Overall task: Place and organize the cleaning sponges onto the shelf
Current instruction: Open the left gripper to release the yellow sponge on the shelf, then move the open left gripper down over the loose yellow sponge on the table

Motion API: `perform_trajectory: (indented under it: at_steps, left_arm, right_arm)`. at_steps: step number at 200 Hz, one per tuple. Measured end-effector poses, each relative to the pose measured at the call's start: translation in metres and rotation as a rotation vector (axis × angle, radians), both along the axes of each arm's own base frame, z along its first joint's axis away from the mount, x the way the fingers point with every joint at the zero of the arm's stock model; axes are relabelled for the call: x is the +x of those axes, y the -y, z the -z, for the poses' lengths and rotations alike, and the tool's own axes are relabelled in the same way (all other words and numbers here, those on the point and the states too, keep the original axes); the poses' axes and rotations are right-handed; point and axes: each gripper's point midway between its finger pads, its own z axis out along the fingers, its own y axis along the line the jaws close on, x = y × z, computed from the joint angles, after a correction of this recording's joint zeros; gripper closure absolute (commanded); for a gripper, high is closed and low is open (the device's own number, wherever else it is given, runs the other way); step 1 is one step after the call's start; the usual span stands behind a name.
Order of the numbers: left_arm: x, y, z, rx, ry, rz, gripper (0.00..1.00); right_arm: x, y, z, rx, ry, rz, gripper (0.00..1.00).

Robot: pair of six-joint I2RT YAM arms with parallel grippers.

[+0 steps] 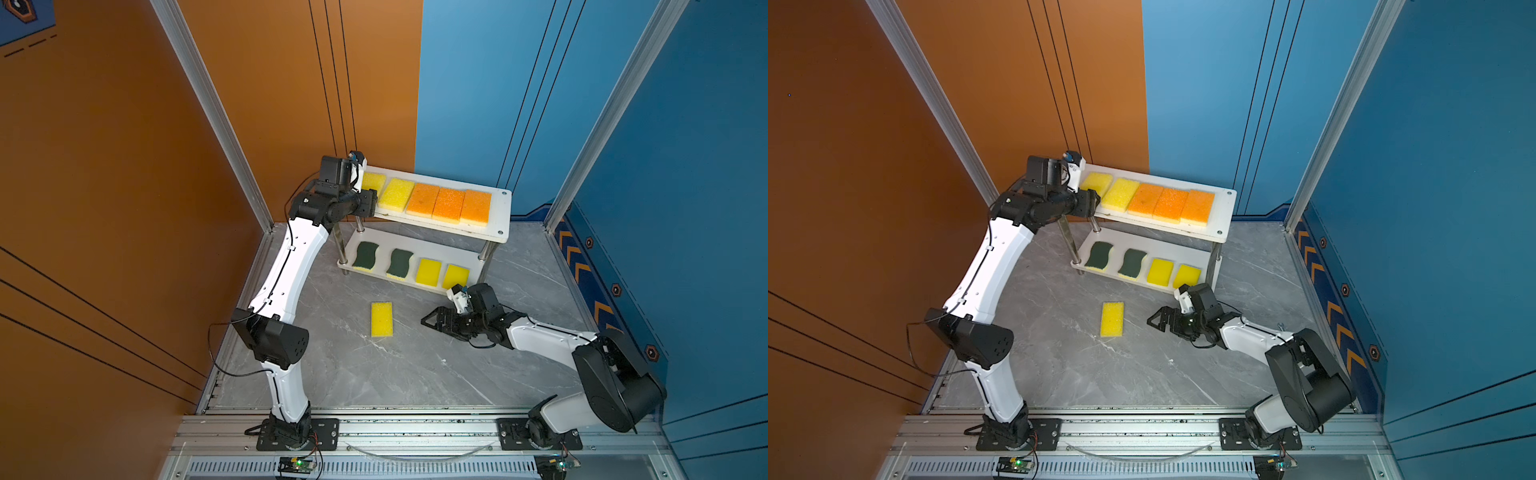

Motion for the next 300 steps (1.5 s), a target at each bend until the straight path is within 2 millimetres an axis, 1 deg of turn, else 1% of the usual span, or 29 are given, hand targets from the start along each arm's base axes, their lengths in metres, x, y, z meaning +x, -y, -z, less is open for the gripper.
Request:
perform_trajectory:
  at_steps: [65, 99, 243, 300]
  left_arm:
    - [-0.0002, 0.0007, 0.0000, -0.002, -0.001, 0.003, 0.31]
    - [-0.0003, 0.0008, 0.0000, -0.002, -0.001, 0.003, 0.26]
    - [-0.0001, 0.0004, 0.0000, -0.005, -0.002, -0.001, 0.21]
    - [0.0000, 0.0003, -0.0001, -0.007, -0.002, -0.004, 0.17]
  right_arm:
    - [0.0000, 0.0000, 0.0000, 0.000, 0.000, 0.000, 0.00]
    - [0.0001, 0.0000, -0.0001, 0.000, 0.000, 0.000, 0.00]
    - [0.0000, 0.0000, 0.0001, 0.000, 0.000, 0.000, 0.00]
    - [0.0000, 0.0000, 0.0000, 0.000, 0.000, 0.000, 0.00]
